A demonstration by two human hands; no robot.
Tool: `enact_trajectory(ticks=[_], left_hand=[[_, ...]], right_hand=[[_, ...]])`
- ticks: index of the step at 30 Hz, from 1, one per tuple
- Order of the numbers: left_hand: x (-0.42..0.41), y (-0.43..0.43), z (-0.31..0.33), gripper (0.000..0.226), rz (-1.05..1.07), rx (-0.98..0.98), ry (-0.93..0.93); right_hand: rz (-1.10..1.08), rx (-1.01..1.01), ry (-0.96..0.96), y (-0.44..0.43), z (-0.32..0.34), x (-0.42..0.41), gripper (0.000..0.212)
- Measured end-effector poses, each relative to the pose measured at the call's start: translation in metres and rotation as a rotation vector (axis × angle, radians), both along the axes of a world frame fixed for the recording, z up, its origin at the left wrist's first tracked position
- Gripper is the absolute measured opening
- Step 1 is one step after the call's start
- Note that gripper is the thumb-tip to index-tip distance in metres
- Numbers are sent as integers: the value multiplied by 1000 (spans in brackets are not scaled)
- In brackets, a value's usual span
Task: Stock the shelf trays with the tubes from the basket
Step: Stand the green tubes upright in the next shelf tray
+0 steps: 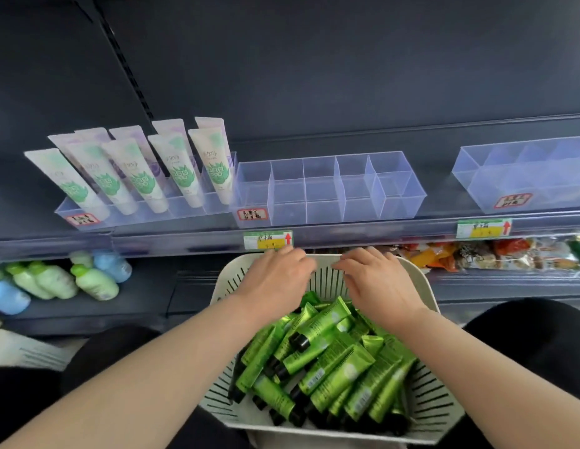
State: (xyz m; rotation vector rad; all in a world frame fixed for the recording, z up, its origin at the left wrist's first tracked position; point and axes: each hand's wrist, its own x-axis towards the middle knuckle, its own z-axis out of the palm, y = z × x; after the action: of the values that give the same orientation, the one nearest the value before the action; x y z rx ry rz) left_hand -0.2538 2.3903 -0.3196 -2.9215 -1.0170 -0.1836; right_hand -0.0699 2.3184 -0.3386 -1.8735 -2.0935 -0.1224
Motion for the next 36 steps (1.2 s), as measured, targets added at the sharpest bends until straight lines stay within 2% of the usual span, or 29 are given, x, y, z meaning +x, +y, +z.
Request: enact_trajectory(ticks=[2, 5, 8, 13, 18, 23, 27, 29, 32, 36], left_hand=[[-5, -7, -27, 23, 112, -186, 39], [-12, -10, -56, 25, 340, -470, -2], [-13, -6, -75, 24, 406, -544, 19], [14, -3, -98, 21, 390, -598, 107], [51, -9, -114, 26, 398, -526, 138], [62, -13, -124, 34, 471, -556, 221], [50, -10, -123, 21, 472, -629, 285], [42, -8, -120, 23, 481, -618, 233], [27, -12, -112, 40, 502, -607, 105], [-6, -24, -102, 49, 416, -606, -62]], right_hand=[[-27, -180, -19, -6, -26, 0, 35], [-62, -313, -13, -8, -56, -2, 41], [-107, -390, -7, -6, -73, -2, 43], [-222, -470, 32, -10, -89, 4, 33], [-252, -523, -2, -17, -96, 12, 23], [-211, -623, 51, -21, -98, 12, 30], [-162, -761, 54, -20, -99, 4, 44], [-122, -848, 121, -19, -97, 2, 52], [-77, -931, 165, -18, -92, 1, 65], [-77, -768, 156, -17, -89, 1, 51]])
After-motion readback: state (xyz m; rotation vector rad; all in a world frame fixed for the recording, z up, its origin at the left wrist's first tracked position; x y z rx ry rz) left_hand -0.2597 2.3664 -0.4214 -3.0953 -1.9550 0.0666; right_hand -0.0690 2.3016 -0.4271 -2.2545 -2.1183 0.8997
